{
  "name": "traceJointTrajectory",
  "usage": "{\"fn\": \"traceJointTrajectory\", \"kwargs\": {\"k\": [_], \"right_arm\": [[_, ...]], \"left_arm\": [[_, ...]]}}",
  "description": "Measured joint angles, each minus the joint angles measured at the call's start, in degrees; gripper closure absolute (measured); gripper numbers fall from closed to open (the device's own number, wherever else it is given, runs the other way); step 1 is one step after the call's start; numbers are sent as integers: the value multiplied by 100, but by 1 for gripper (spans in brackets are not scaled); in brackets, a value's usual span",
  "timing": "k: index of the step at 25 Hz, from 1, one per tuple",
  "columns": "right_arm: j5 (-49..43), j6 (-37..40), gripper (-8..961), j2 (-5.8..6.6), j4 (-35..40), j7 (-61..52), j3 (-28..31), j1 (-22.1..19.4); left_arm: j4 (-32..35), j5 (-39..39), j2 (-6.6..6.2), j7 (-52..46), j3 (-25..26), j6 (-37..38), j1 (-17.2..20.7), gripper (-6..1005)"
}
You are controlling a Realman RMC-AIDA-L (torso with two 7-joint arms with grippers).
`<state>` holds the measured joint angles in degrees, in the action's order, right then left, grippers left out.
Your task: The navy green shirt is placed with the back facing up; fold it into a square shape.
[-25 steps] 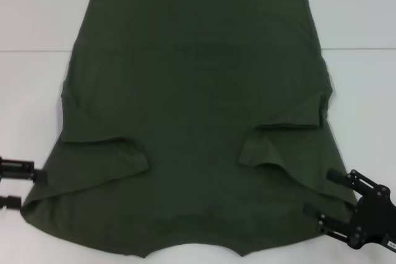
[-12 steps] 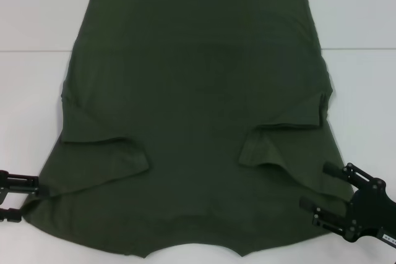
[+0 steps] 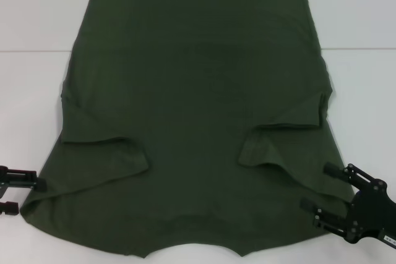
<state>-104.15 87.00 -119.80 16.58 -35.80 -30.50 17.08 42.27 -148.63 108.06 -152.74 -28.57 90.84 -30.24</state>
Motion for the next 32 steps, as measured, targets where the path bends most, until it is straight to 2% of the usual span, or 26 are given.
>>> {"fn": "traceJointTrajectory", "kwargs": {"k": [11,29,32], "right_arm": [[0,25,94,1,7,4,0,-12],[-6,92,95,2,6,0,0,-30],[-6,101,95,1,6,2,0,-30]], "left_arm": [[-76,0,24,4,-56,-12,5,122],[-87,50,131,42,-80,-32,-67,124],[-47,23,89,40,-73,46,-71,124]]}}
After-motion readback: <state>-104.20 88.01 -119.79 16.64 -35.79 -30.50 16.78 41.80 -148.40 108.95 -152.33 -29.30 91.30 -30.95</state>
